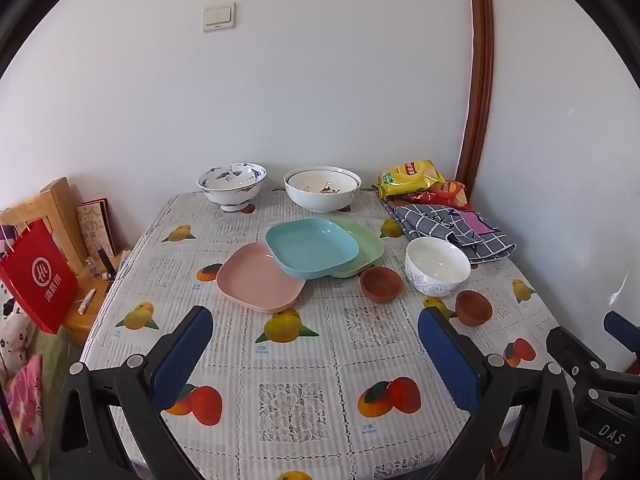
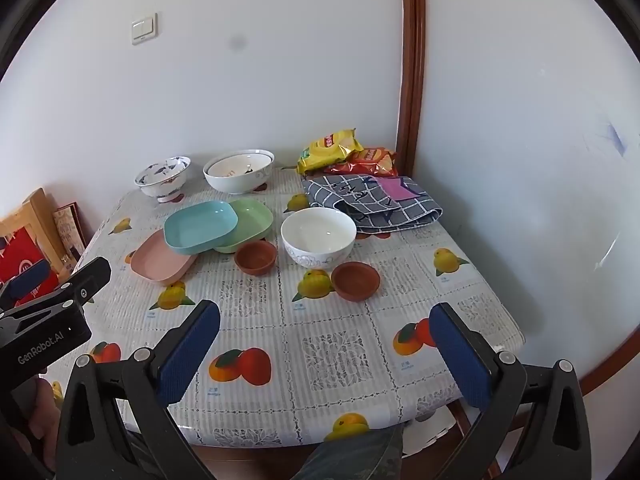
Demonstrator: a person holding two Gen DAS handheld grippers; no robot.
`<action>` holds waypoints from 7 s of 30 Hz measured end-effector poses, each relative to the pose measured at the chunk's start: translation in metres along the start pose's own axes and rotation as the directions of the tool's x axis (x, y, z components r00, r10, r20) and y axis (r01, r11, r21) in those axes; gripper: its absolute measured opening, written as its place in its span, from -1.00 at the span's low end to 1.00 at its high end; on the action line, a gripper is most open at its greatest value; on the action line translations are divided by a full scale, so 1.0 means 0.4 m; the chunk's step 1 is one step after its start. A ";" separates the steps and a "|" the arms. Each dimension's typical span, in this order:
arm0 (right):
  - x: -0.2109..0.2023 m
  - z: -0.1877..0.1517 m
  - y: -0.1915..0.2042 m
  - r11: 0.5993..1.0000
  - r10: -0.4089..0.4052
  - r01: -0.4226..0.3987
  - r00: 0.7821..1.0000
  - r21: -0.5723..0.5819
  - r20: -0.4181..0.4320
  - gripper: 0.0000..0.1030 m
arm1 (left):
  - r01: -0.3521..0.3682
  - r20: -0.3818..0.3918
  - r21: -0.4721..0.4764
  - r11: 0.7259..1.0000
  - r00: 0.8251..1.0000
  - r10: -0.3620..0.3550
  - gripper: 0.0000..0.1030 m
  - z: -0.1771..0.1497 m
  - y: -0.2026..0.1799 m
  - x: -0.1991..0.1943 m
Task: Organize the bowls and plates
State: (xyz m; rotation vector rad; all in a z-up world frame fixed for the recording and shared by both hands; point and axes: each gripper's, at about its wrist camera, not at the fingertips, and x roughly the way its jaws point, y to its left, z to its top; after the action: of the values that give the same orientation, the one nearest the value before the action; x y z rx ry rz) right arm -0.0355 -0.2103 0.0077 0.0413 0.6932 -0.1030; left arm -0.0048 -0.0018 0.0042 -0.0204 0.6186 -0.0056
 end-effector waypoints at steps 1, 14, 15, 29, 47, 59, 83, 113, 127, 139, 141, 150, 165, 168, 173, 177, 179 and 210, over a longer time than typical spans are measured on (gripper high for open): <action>0.000 0.000 0.001 1.000 0.000 0.000 1.000 -0.001 0.000 0.99 | -0.001 -0.001 0.000 1.000 1.000 0.001 1.00 0.000 0.000 0.000; -0.003 -0.001 0.003 1.000 0.004 -0.004 1.000 0.004 0.004 0.99 | -0.001 -0.001 -0.002 1.000 1.000 0.001 1.00 -0.004 -0.001 0.001; -0.005 -0.002 0.004 1.000 0.006 -0.006 1.000 0.004 0.006 0.99 | -0.001 -0.002 -0.002 1.000 1.000 0.001 1.00 -0.004 0.000 0.001; -0.015 -0.001 0.000 1.000 0.009 -0.010 1.000 0.009 0.013 0.99 | -0.004 0.001 0.000 1.000 1.000 0.004 1.00 -0.006 0.000 -0.001; -0.021 -0.001 0.002 1.000 0.010 -0.010 1.000 0.010 0.017 0.99 | -0.006 0.003 0.003 1.000 1.000 0.006 1.00 -0.006 0.000 -0.004; -0.027 0.002 -0.001 1.000 0.009 -0.010 1.000 0.013 0.022 0.99 | -0.006 0.004 0.003 1.000 1.000 0.006 1.00 -0.007 -0.001 -0.003; 0.006 0.008 -0.005 1.000 0.004 -0.005 1.000 0.025 0.013 0.99 | 0.014 -0.016 0.016 1.000 1.000 -0.014 1.00 -0.001 -0.020 0.038; 0.210 0.122 0.054 0.997 0.056 -0.054 0.997 0.047 -0.055 0.99 | 0.006 -0.141 -0.020 1.000 0.990 -0.009 1.00 0.108 0.045 0.263; 0.376 0.208 0.145 0.995 0.095 -0.095 0.989 0.010 -0.114 0.99 | -0.021 -0.193 -0.039 0.999 0.981 0.013 1.00 0.186 0.105 0.422; 0.517 0.246 0.193 0.994 0.106 -0.111 0.981 -0.018 -0.162 0.91 | -0.040 -0.257 -0.076 0.996 0.966 0.019 1.00 0.198 0.156 0.564; 0.538 0.254 0.204 0.993 0.111 -0.116 0.981 -0.022 -0.162 0.91 | -0.040 -0.268 -0.085 0.996 0.963 0.015 1.00 0.198 0.168 0.587; 0.645 0.270 0.266 0.987 0.138 -0.151 0.970 -0.053 -0.199 0.72 | -0.053 -0.291 -0.110 0.993 0.956 0.019 0.99 0.191 0.210 0.679; 0.763 0.237 0.312 0.981 0.142 -0.174 0.942 -0.080 -0.303 0.18 | 0.010 -0.327 -0.112 0.994 0.944 -0.046 0.25 0.192 0.199 0.816; 0.778 0.236 0.330 0.978 0.129 -0.173 0.940 -0.118 -0.315 0.13 | 0.011 -0.328 -0.127 0.992 0.943 -0.052 0.21 0.191 0.205 0.824; 0.810 0.225 0.358 0.973 0.099 -0.163 0.934 -0.164 -0.343 -0.01 | 0.026 -0.333 -0.145 0.989 0.940 -0.074 -0.02 0.189 0.211 0.833; 0.829 0.218 0.368 0.970 0.117 -0.184 0.924 -0.156 -0.363 -0.36 | 0.038 -0.339 -0.169 0.985 0.936 -0.094 -0.30 0.184 0.219 0.839; 0.834 0.215 0.368 0.968 0.143 -0.207 0.917 -0.139 -0.372 -0.54 | 0.050 -0.352 -0.171 0.984 0.930 -0.109 -0.57 0.178 0.220 0.844; 0.545 0.253 0.357 0.965 0.214 -0.238 0.957 -0.111 -0.198 -0.84 | 0.075 -0.206 -0.167 0.983 0.972 -0.109 -0.79 0.204 0.243 0.538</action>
State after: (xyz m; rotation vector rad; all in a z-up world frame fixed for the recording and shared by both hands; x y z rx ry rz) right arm 0.2110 -0.0935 -0.0534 0.0015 0.8751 0.1702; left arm 0.2177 0.0942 -0.0562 -0.2048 0.8326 -0.0499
